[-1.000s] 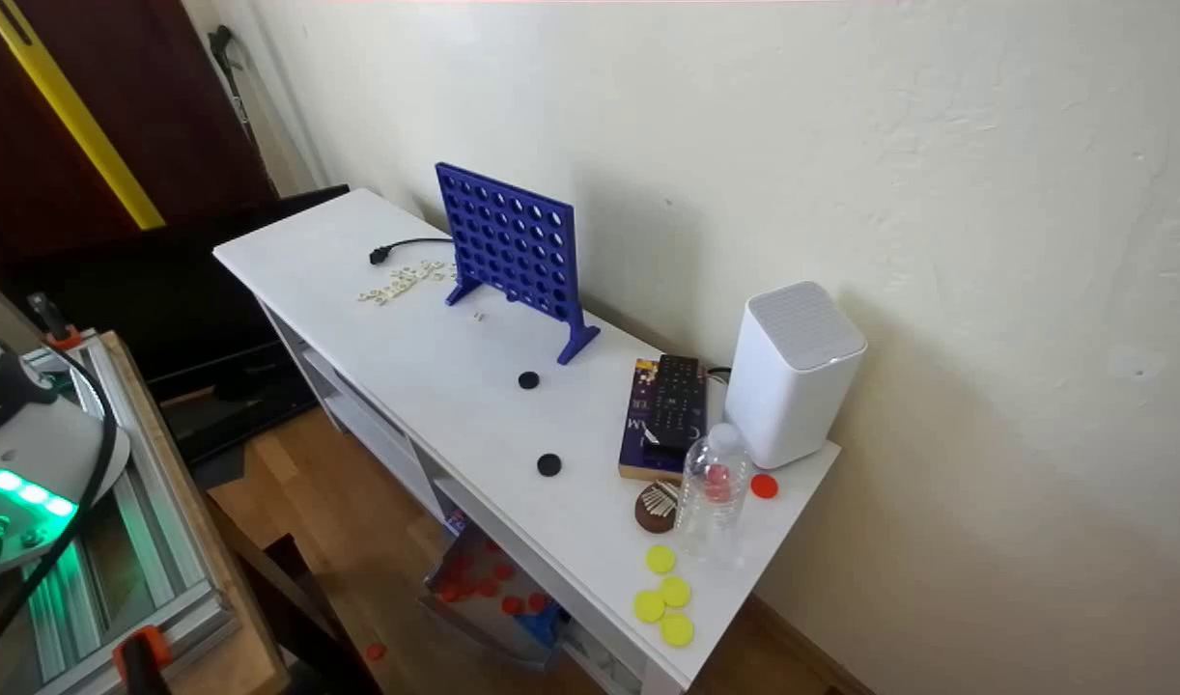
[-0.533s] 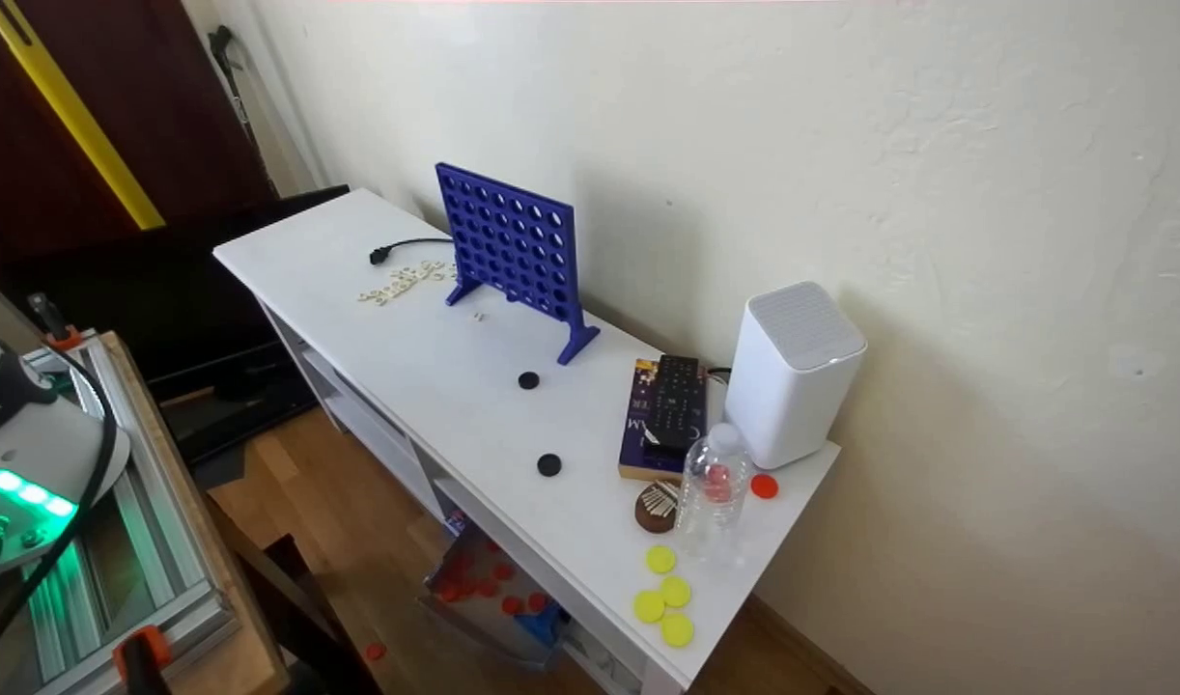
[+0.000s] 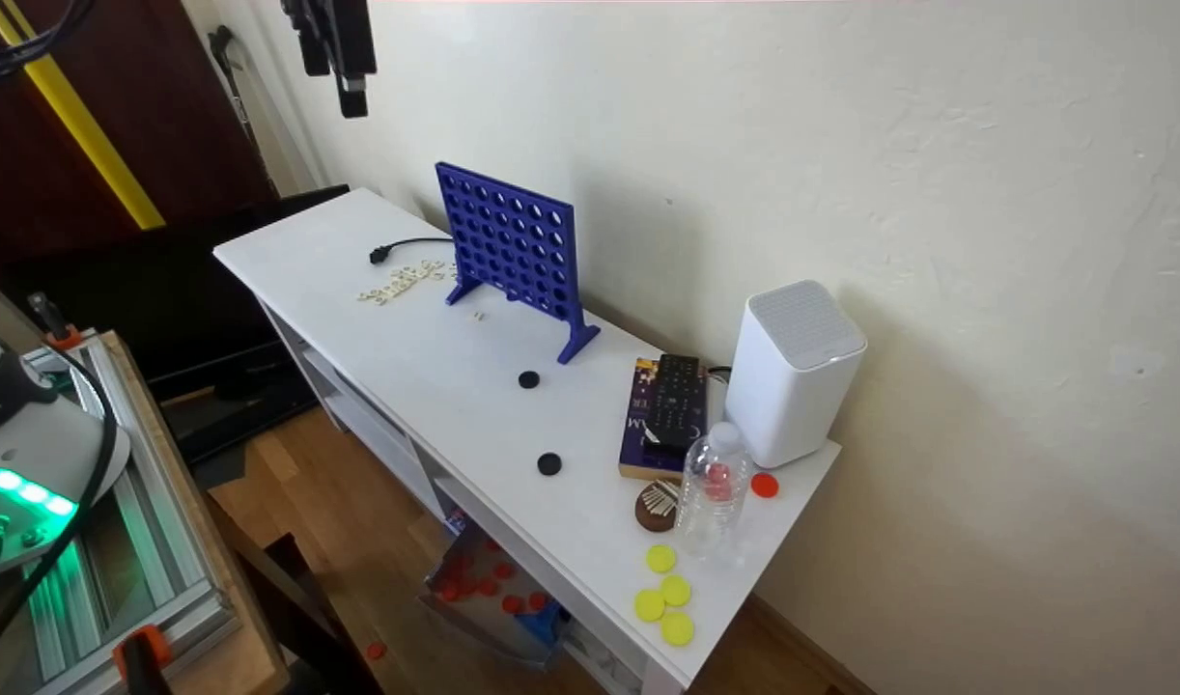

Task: Put the black circle into the blue object

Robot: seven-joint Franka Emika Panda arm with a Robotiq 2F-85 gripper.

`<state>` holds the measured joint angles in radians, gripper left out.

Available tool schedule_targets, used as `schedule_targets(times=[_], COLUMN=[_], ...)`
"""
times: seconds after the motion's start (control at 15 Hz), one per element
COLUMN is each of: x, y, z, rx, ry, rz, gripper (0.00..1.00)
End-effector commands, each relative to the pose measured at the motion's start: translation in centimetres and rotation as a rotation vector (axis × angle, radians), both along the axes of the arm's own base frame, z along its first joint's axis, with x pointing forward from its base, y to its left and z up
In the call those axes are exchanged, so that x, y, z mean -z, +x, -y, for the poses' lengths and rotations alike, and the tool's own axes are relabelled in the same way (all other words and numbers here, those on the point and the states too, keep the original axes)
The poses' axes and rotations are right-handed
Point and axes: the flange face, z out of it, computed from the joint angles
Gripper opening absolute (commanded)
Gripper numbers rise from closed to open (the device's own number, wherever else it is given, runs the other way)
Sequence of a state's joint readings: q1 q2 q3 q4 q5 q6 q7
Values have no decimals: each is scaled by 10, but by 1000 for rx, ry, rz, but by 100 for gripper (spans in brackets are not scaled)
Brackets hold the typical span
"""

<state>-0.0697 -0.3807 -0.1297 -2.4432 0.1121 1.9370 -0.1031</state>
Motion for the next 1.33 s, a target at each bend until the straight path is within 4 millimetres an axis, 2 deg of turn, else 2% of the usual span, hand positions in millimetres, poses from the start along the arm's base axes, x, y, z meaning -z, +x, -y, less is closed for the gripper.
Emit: schedule_targets(times=[0.0,0.27,0.4,0.47,0.6,0.8,0.87,0.93,1.27], x=[47,102,124,109,127,128,135,154,217], y=[12,18,17,11,12,14,20,31,57], z=[20,45,53,43,48,50,45,38,19], rx=[-78,-79,-133,-99,-108,-90,-89,-53,0], ry=[3,21,20,23,26,17,0,-40,-160], rz=[7,-33,-163,-88,-137,-131,-149,-177,-203], gripper=[100,100,100,100,100,100,100,100,100])
